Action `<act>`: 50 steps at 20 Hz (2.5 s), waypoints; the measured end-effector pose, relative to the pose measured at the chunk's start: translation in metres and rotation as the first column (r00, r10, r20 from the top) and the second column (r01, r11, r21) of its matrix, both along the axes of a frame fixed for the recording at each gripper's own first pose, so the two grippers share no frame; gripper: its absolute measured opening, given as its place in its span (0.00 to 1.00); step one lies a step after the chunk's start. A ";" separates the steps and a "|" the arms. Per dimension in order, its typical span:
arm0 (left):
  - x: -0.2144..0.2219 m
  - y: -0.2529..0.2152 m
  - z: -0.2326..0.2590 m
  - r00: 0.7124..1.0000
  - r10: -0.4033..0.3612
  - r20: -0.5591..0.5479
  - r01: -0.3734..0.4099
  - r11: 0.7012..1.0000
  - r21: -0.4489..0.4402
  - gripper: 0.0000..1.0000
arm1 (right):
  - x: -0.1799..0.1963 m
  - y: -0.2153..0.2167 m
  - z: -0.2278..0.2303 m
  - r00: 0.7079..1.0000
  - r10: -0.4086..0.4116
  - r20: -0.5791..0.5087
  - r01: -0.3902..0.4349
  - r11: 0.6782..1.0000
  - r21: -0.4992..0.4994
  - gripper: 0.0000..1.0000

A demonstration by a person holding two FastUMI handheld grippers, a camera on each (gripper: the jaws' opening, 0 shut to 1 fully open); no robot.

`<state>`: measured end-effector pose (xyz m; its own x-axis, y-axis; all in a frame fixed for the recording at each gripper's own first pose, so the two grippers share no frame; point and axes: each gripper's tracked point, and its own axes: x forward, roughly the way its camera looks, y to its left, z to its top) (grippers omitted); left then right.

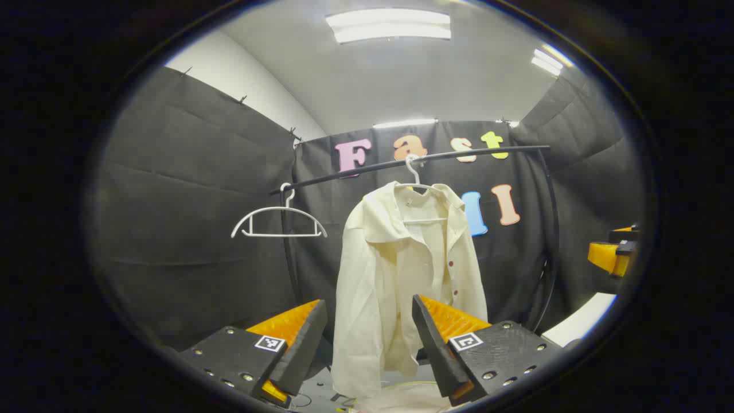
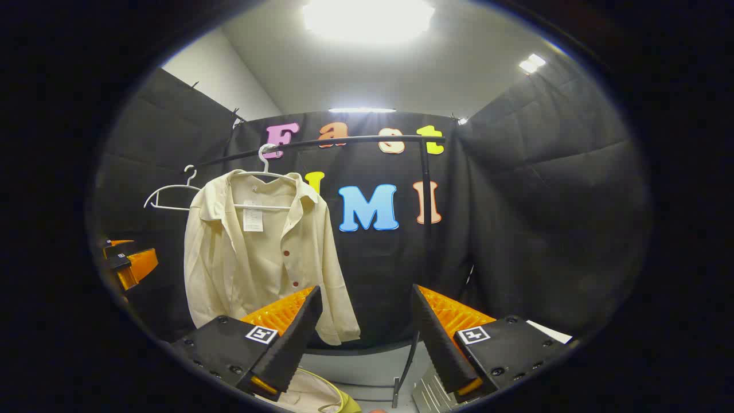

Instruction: Grasp the clothes on the hanger with both hands and then place them into the laundry hamper below.

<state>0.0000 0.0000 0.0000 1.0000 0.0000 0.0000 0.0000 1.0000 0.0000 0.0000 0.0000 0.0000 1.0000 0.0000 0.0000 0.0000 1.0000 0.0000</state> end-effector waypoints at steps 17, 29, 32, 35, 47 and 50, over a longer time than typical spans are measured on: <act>0.013 0.012 0.003 1.000 -0.003 0.022 0.003 1.000 0.002 0.89 | 0.006 0.008 -0.004 1.000 -0.015 0.009 0.015 1.000 0.000 0.98; 0.046 0.022 0.020 0.996 -0.054 0.067 0.056 0.998 -0.033 0.88 | 0.033 0.050 0.019 0.998 -0.020 0.067 0.018 0.999 0.027 0.98; 0.057 0.015 0.029 0.996 -0.051 0.078 0.055 0.998 -0.043 0.88 | 0.054 0.054 0.032 0.996 0.003 0.094 -0.005 1.000 0.019 0.98; 0.075 0.003 0.035 0.996 -0.029 0.088 0.033 0.998 -0.046 0.88 | 0.083 0.060 0.042 0.992 0.050 0.117 -0.053 0.998 0.022 0.98; 0.163 -0.061 0.042 0.996 0.053 0.071 -0.049 0.997 -0.068 0.88 | 0.208 0.107 0.062 0.950 0.280 0.137 -0.290 0.955 0.058 0.98; 0.188 -0.071 0.036 0.996 0.072 0.055 -0.069 0.996 -0.047 0.88 | 0.235 0.125 0.064 0.934 0.328 0.139 -0.339 0.938 0.065 0.98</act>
<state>0.1878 -0.0707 0.0363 0.9959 0.0720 0.0550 -0.0694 0.9965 -0.0469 0.2353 0.1247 0.0636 0.9343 0.3280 0.1394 -0.3392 0.9385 0.0651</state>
